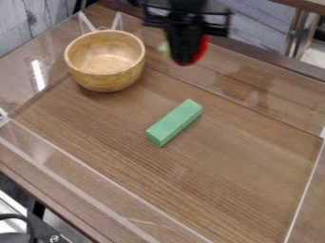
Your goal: Move the red fruit to the left
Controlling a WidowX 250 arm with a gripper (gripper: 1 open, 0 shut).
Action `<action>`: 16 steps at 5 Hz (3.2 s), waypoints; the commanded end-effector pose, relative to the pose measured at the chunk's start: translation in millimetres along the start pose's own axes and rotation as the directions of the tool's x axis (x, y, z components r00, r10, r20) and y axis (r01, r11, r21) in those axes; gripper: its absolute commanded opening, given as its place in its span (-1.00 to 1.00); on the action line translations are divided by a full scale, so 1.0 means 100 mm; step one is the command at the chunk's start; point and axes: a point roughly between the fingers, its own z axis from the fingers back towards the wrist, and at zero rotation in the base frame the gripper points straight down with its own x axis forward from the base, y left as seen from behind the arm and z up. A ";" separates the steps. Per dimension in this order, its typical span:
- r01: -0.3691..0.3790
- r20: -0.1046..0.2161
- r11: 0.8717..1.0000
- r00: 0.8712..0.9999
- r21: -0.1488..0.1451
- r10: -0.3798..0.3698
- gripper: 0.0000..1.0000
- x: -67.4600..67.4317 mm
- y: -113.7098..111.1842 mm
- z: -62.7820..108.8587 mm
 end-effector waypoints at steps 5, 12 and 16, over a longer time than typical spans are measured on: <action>-0.112 0.000 0.990 0.994 0.085 0.112 -1.00 -0.58 1.34 -0.36; -0.209 -0.017 0.972 0.977 0.109 0.213 1.00 -0.59 1.75 -0.86; -0.217 -0.020 0.970 0.975 0.112 0.221 1.00 -0.58 1.76 -0.72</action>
